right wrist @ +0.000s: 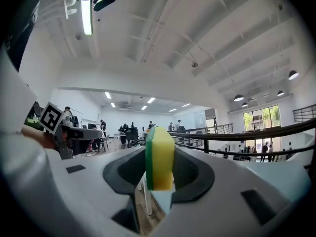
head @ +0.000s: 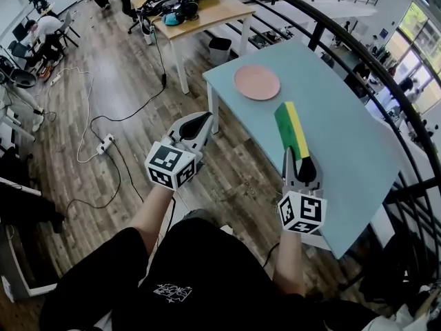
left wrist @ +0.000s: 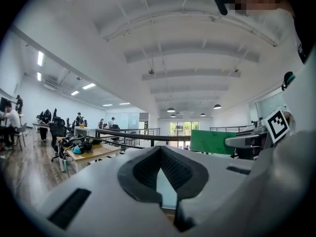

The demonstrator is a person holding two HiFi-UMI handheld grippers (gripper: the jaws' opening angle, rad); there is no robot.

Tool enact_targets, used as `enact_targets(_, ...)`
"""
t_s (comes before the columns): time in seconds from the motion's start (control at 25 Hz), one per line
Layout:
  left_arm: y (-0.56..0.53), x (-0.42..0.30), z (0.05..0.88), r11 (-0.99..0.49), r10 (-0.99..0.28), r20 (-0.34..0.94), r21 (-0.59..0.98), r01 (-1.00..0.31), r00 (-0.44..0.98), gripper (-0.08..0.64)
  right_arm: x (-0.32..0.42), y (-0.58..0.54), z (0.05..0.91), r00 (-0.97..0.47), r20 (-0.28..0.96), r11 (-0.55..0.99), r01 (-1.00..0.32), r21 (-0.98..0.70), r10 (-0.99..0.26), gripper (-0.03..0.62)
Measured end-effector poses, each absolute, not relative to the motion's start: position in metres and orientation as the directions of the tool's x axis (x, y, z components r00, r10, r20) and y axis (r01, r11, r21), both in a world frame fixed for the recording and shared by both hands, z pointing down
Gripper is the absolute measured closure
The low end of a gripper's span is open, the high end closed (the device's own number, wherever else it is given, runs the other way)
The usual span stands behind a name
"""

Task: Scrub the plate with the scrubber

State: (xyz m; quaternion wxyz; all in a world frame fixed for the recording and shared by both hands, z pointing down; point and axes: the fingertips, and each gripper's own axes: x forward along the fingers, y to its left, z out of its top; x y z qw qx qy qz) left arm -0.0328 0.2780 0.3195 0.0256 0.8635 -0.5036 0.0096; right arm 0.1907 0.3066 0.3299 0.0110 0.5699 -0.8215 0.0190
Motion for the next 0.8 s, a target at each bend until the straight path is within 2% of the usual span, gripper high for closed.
enact_targets(0.32,0.279,-0.022,0.325,-0.494,-0.866,0.045,0.069,-0.867,0.497,0.552,0.204,0.305,0.339,-0.367,0.039,0.365,-0.929,-0.058,-0.929,0.453)
enact_targets(0.8,0.221,-0.027,0.331,-0.488,-0.87,0.052,0.051,-0.871,0.49,0.552,0.203,0.254,0.342,-0.366,0.053,0.364,-0.93,-0.046,-0.929,0.451)
